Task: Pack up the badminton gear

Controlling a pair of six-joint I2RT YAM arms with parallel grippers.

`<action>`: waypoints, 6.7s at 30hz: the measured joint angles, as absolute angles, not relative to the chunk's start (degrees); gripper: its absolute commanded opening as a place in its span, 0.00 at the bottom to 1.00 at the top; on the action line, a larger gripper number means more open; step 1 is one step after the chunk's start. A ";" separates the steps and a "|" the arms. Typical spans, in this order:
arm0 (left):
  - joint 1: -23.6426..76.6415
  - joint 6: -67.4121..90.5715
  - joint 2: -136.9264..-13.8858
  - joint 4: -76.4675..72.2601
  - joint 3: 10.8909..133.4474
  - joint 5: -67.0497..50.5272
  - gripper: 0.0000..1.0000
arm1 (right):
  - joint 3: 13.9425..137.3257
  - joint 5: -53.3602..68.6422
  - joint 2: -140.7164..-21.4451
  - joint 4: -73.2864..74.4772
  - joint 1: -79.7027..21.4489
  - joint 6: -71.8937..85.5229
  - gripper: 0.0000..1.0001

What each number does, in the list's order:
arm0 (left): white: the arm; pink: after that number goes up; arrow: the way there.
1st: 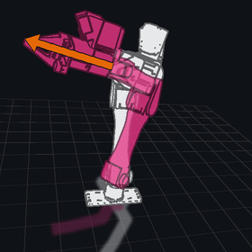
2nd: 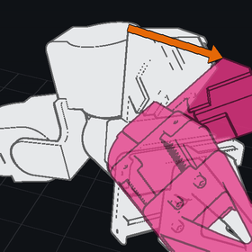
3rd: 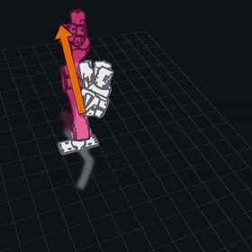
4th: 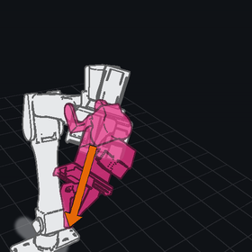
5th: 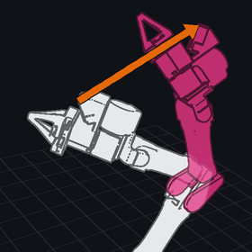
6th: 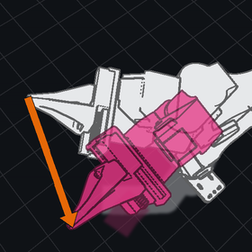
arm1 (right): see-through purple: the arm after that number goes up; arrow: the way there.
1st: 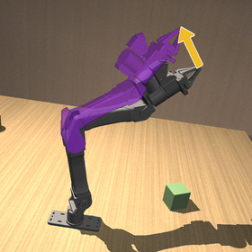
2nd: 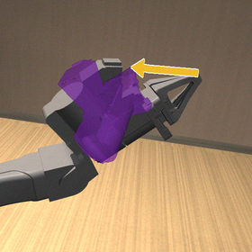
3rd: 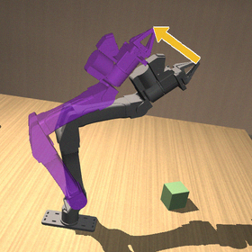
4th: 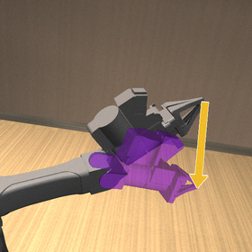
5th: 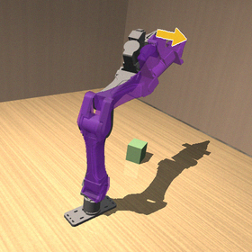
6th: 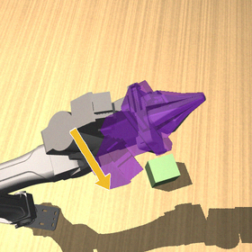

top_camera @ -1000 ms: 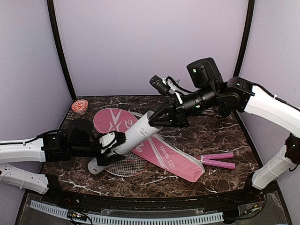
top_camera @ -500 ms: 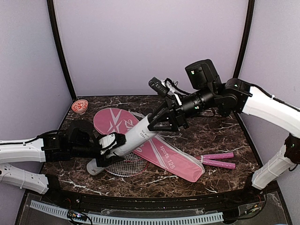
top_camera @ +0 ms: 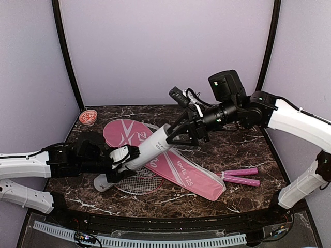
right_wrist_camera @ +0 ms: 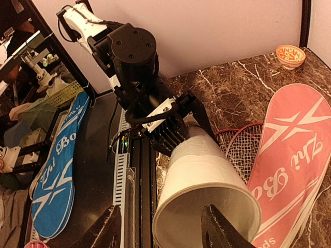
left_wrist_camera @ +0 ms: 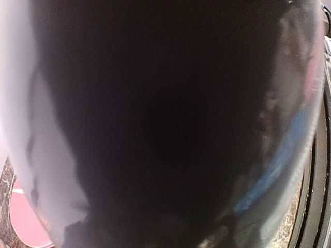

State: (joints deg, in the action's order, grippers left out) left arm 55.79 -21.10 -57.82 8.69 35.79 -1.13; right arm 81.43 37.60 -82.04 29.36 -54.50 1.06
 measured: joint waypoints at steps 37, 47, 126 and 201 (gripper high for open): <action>17.96 -15.86 -83.29 22.02 60.55 19.70 0.43 | 60.58 40.03 -66.63 3.20 -39.97 14.28 0.81; 9.17 -15.84 -97.56 23.46 69.21 15.53 0.45 | 56.88 40.80 -64.47 0.25 -39.97 15.81 0.82; 25.12 3.42 -79.33 18.92 53.21 -0.51 0.99 | 78.02 30.70 -107.79 18.94 -34.13 2.92 0.71; 44.40 14.61 -119.20 11.70 78.43 6.33 0.37 | 56.03 30.06 -102.13 16.40 -23.53 7.66 0.71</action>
